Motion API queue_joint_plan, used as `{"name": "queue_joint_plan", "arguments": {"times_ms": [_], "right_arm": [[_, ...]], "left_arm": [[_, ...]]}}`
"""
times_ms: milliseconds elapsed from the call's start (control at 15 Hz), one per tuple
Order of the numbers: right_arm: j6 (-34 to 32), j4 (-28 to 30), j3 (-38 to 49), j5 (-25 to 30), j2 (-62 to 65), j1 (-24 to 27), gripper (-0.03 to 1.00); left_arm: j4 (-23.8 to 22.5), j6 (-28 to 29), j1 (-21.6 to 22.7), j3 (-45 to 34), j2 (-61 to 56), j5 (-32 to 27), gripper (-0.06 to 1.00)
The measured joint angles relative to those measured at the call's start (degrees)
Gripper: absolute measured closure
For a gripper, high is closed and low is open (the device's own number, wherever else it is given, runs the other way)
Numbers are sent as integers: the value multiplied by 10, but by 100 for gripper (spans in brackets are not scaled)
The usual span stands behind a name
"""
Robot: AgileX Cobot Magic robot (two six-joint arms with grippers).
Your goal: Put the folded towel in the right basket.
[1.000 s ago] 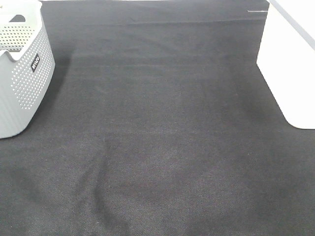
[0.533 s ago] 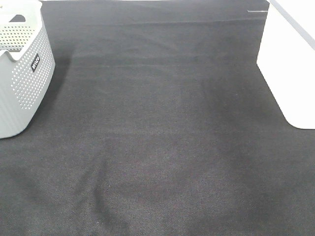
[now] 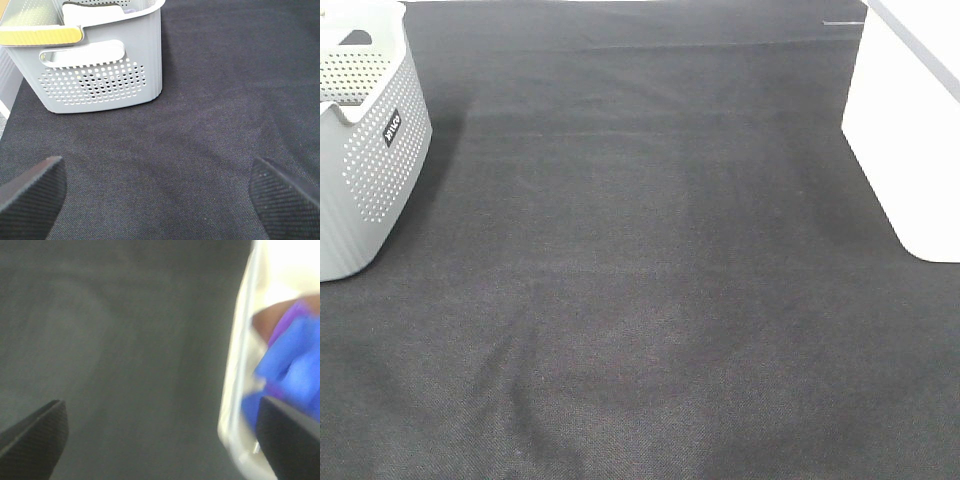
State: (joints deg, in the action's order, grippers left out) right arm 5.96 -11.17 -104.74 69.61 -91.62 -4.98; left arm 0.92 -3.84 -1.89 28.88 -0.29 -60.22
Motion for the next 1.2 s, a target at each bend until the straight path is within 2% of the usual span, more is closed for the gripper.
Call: {"name": "queue_joint_plan", "arguments": {"times_ms": [133, 267, 467, 667, 1000, 1200], "right_arm": [[-16, 0, 117, 0, 92, -11, -1], [-34, 25, 254, 1, 231, -12, -1], [-49, 76, 384, 1, 403, -11, -1], [-50, 83, 504, 1, 612, -11, -1], [-50, 83, 607, 2, 799, -11, -1], [-31, 83, 684, -29, 892, -11, -1]], "left_arm": [[3, 0, 0, 0, 0, 0, 3], [3, 0, 0, 0, 0, 0, 3], [3, 1, 0, 0, 0, 0, 3], [4, 1, 0, 0, 0, 0, 3], [4, 1, 0, 0, 0, 0, 3], [4, 1, 0, 0, 0, 0, 3]]}}
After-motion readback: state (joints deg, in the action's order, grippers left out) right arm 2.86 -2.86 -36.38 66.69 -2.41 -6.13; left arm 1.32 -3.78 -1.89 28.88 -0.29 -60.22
